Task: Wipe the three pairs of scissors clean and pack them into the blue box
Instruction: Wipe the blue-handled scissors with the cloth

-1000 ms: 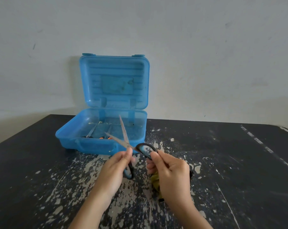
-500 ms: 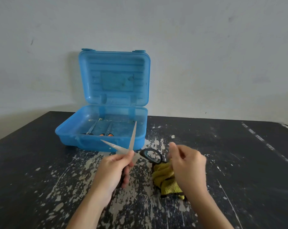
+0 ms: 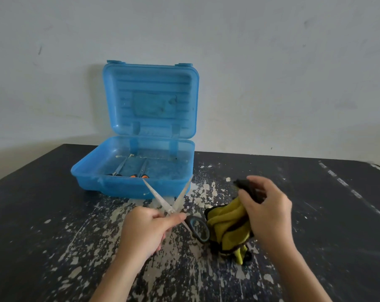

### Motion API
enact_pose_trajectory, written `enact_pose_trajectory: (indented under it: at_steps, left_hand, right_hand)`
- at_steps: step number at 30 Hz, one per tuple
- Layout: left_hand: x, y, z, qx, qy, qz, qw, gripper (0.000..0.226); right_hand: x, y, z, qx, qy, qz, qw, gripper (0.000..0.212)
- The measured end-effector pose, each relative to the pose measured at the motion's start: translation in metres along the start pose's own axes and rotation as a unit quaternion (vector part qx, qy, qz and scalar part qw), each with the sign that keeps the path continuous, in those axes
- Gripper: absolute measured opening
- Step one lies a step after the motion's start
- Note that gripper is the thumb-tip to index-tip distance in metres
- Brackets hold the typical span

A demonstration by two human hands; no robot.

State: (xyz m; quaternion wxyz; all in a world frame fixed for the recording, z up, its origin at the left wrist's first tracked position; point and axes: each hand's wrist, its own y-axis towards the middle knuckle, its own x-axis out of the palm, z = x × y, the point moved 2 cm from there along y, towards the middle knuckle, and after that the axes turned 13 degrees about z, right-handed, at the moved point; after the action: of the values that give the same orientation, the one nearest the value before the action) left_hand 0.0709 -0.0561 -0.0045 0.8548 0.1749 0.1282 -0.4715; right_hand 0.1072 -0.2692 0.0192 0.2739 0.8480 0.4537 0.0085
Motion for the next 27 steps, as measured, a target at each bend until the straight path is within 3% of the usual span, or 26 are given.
enact_pose_trajectory:
  at_steps: [3, 7, 10, 13, 16, 22, 24, 27]
  left_hand:
    - [0.003, -0.001, 0.001, 0.03, 0.074, -0.007, 0.997, 0.065]
    - [0.007, -0.007, 0.008, 0.082, 0.213, 0.006, 0.974, 0.056]
    - [0.005, -0.006, 0.006, 0.073, 0.235, 0.031, 0.969, 0.056]
    - [0.006, -0.007, 0.007, 0.095, 0.222, 0.02, 0.97, 0.068]
    - [0.009, -0.007, 0.005, 0.105, 0.204, -0.008, 0.973, 0.064]
    - [0.014, -0.005, -0.003, 0.047, 0.122, -0.071, 0.989, 0.064]
    - [0.013, -0.002, -0.006, 0.039, 0.134, -0.077, 0.987, 0.065]
    - [0.012, -0.001, -0.005, 0.053, 0.161, -0.076, 0.983, 0.059]
  right_hand:
    - [0.001, -0.012, -0.023, -0.089, 0.086, -0.038, 0.992, 0.028]
    - [0.033, -0.05, -0.023, -0.278, 0.012, -0.161, 0.947, 0.015]
    - [0.047, -0.061, -0.009, -0.338, -0.043, -0.178, 0.923, 0.027]
    - [0.048, -0.056, -0.005, -0.354, -0.055, -0.126, 0.925, 0.026]
    - [0.048, -0.041, 0.007, -0.333, -0.094, -0.067, 0.936, 0.024]
    - [0.03, -0.008, 0.034, -0.113, -0.1, -0.026, 0.988, 0.021]
    - [0.019, -0.003, 0.028, -0.101, -0.063, 0.01, 0.993, 0.021]
    - [0.021, -0.02, 0.0, -0.159, 0.018, -0.072, 0.984, 0.021]
